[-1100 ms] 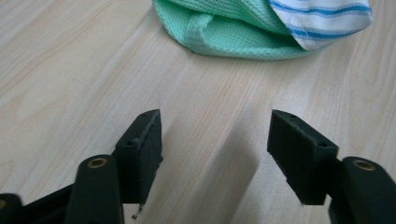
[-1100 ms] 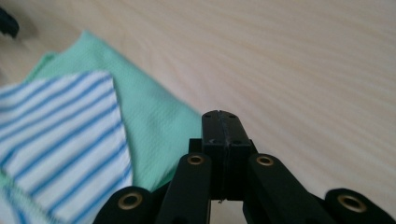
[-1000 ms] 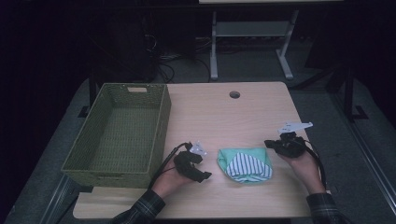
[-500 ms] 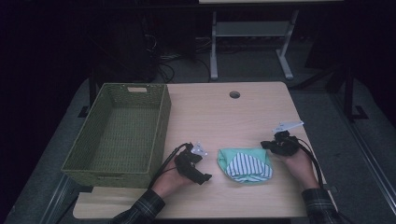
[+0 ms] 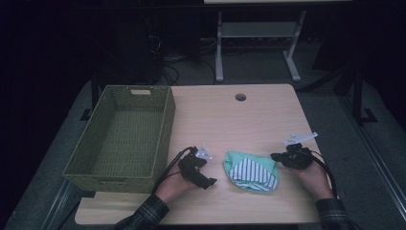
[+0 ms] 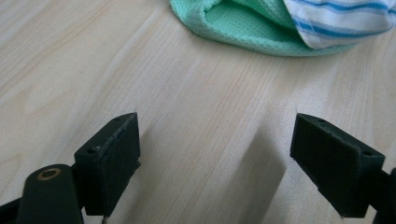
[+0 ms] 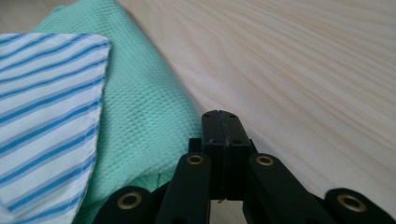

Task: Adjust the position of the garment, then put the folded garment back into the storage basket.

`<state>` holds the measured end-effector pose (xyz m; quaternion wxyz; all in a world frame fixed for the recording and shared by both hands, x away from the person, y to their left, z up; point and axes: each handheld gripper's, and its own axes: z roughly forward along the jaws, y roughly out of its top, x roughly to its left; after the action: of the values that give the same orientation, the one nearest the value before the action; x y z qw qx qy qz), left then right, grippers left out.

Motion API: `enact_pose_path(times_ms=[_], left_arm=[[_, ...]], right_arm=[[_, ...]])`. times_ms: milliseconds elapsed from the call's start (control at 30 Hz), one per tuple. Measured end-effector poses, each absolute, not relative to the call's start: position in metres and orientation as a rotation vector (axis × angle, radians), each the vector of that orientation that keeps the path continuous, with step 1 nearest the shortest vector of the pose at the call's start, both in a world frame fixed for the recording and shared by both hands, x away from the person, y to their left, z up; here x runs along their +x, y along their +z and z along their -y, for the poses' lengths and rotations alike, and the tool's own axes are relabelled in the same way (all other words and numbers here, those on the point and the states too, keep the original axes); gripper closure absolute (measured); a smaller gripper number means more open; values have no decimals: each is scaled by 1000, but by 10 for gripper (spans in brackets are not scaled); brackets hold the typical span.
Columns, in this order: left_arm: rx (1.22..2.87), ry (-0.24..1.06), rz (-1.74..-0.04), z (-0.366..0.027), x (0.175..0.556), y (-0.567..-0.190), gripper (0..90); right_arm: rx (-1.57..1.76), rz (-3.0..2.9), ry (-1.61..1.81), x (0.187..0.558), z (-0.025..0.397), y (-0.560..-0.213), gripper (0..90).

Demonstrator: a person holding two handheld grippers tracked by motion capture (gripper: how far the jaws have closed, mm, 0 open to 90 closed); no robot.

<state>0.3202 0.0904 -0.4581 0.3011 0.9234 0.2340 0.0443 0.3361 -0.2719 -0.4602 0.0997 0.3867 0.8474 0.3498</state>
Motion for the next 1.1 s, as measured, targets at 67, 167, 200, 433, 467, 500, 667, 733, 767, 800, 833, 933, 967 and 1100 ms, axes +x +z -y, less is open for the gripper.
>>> enact_pose_path(times_ms=[67, 167, 200, 433, 467, 500, 667, 733, 767, 800, 833, 933, 967, 1100], left_arm=[[2445, 117, -623, -90, 320, -458, 152], [2447, 116, -619, -89, 320, -458, 152], [2448, 115, -620, -89, 320, -458, 152], [2450, 117, -621, -91, 321, -457, 152], [2448, 118, -620, -91, 321, -457, 152], [2449, 120, -620, -91, 321, -457, 152], [2454, 120, -617, -92, 321, -456, 152], [2456, 121, -617, -93, 321, -456, 152], [2450, 122, -621, -93, 321, -456, 152], [2451, 124, -622, -93, 321, -456, 152], [2451, 125, -623, -93, 321, -456, 153], [2450, 124, -626, -93, 322, -456, 153], [2451, 124, -624, -93, 322, -457, 153], [2454, 122, -624, -93, 321, -457, 153]], right_arm=[[1134, -2516, 1036, 332, 272, -460, 898], [1133, -2530, 1030, 324, 273, -460, 898], [1125, -2528, 1035, 321, 273, -460, 898], [1096, -2542, 1082, 302, 272, -460, 898], [1102, -2554, 1090, 298, 270, -460, 898], [1091, -2560, 1096, 296, 269, -461, 897], [1050, -2606, 1112, 283, 257, -462, 897], [1020, -2614, 1124, 278, 253, -461, 897], [1016, -2623, 1135, 276, 251, -462, 897], [1010, -2630, 1139, 274, 249, -462, 897], [1000, -2639, 1138, 272, 247, -462, 897], [981, -2656, 1148, 268, 243, -463, 897], [976, -2660, 1149, 267, 241, -462, 897], [976, -2627, 1168, 267, 243, -459, 896]])
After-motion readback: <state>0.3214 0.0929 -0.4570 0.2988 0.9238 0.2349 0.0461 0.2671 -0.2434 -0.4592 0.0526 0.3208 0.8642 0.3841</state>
